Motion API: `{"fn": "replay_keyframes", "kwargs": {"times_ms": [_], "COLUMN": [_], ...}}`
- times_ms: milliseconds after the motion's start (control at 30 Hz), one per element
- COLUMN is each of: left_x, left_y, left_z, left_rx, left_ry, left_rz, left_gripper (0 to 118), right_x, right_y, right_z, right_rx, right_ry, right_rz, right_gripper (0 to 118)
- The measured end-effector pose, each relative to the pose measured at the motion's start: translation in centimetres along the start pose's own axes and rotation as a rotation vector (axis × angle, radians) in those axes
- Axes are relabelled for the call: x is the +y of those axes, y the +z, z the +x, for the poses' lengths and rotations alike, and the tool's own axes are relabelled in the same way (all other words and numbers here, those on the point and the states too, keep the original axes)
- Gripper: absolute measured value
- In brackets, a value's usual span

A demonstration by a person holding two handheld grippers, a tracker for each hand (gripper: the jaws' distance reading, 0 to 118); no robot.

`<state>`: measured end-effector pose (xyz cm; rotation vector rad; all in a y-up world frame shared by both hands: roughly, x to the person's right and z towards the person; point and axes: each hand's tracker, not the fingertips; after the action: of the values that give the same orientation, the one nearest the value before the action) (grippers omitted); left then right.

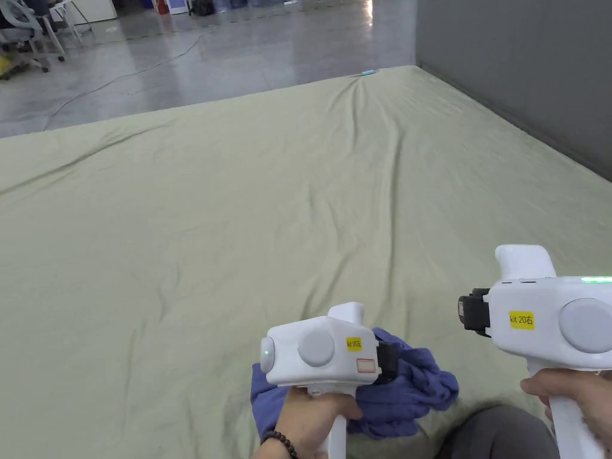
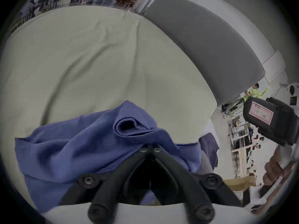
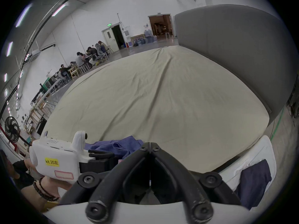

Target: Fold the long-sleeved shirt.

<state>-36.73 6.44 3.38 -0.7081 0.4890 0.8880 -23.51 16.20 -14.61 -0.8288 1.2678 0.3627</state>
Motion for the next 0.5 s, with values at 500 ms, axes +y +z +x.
{"fn": "replay_keyframes", "kwargs": {"times_ms": [500], "left_x": [-1.1], "left_y": [11.2], "left_z": [-5.5], "left_rx": [-0.010], "left_ry": [0.009], "left_rz": [0.068], "left_gripper": [0], "right_x": [-1.3], "right_y": [-4.4], "right_z": [-4.8], "right_rx": [0.227], "right_ry": [0.022], "right_rz": [-0.106], "right_gripper": [0]}}
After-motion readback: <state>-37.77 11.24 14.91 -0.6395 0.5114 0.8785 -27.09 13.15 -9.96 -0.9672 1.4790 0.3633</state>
